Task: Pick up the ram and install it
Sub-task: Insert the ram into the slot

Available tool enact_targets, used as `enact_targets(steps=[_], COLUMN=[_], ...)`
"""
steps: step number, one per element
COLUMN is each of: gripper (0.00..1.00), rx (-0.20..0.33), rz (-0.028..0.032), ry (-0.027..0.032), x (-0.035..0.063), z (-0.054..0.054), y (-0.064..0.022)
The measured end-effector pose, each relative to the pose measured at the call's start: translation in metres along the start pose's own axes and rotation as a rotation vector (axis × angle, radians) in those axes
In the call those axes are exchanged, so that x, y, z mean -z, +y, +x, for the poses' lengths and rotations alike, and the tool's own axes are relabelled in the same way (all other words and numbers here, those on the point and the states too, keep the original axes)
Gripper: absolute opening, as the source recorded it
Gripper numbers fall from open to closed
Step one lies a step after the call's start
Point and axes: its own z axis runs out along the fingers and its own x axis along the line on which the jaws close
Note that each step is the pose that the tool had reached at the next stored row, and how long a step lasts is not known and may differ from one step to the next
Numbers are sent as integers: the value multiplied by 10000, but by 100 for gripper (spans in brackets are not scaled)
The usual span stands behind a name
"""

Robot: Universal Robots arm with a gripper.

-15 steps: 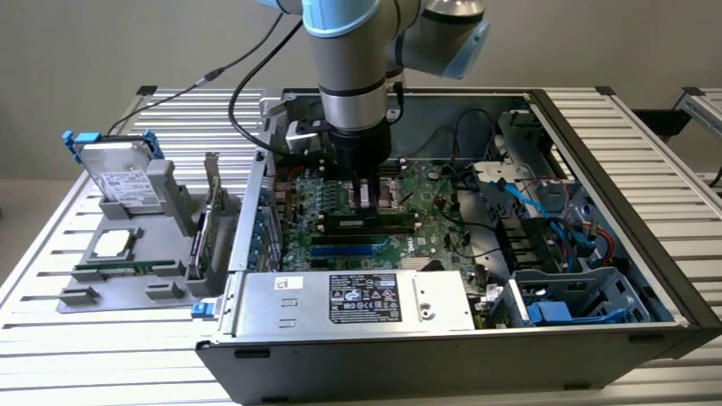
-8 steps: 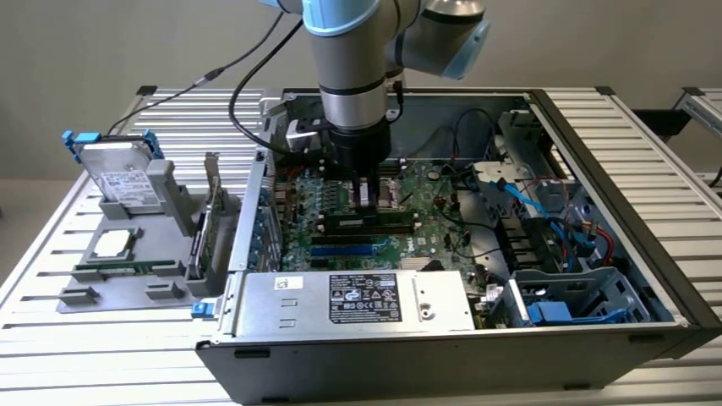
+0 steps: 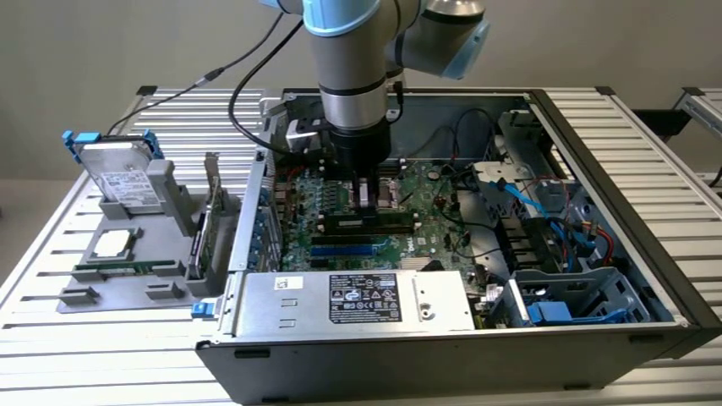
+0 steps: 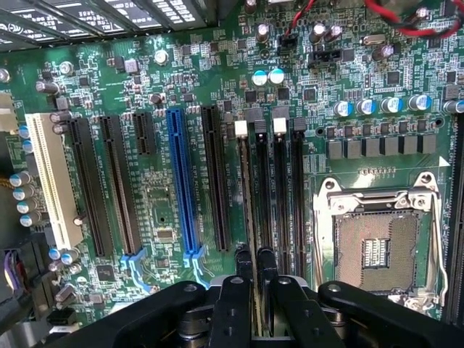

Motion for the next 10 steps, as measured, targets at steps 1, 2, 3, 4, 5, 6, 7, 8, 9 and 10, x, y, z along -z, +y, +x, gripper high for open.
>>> enact_targets(steps=[1, 2, 3, 4, 5, 6, 7, 8, 9, 10], gripper=[15, 15, 15, 15, 15, 15, 15, 15, 15, 15], rx=[-9, -10, -11, -10, -10, -11, -10, -11, -10, -10], rz=[-5, -6, -7, -7, -7, -7, -7, -6, -6, -8], ry=[3, 3, 4, 4, 4, 4, 4, 3, 3, 5], x=[0, 0, 0, -1, -2, -3, -6, -9, -11, -13], z=[0, 1, 1, 1, 1, 1, 1, 0, 1, 0], y=[0, 0, 0, -1, -1, -1, -1, -1, -1, -1])
